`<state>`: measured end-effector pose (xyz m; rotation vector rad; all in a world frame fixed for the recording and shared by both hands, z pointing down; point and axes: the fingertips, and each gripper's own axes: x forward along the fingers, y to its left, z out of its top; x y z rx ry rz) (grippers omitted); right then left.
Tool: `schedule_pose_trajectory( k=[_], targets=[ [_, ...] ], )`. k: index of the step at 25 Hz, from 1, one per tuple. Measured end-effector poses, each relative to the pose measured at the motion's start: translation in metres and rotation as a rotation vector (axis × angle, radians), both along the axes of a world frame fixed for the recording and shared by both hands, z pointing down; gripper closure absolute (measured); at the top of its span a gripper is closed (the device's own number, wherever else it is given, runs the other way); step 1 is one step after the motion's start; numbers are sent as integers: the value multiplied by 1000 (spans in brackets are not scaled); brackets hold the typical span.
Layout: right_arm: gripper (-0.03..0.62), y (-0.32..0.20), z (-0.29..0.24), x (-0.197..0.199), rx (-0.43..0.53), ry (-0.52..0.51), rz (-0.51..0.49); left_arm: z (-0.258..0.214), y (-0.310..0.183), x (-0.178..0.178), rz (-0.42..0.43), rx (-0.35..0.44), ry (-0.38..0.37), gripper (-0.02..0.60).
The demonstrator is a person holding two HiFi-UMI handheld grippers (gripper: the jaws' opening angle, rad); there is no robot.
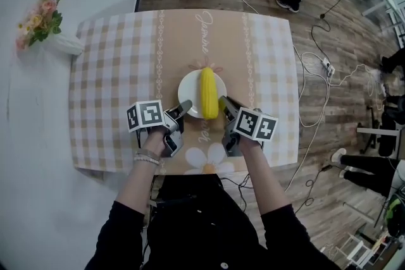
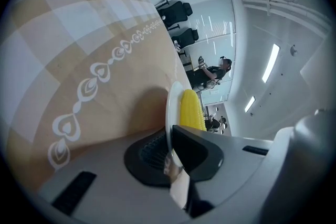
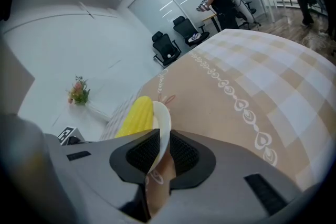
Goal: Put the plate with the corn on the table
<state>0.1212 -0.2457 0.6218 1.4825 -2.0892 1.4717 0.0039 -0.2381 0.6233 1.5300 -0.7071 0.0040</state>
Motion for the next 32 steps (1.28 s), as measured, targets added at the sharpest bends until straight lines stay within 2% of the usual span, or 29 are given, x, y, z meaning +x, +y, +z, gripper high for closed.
schedule_pose_trajectory(
  k=[8, 15, 21, 32],
  targets=[
    [505, -5, 6, 2, -37, 37, -2, 5, -4, 2, -7, -20, -6, 555],
    [500, -6, 13, 3, -70, 119, -22, 10, -3, 2, 0, -72, -45, 555],
    [500, -6, 14, 4, -78, 148, -47, 12, -2, 3, 28, -89, -80, 554],
    [500, -5, 14, 3, -81, 176, -57, 10, 2, 2, 94, -50, -167, 525]
  ],
)
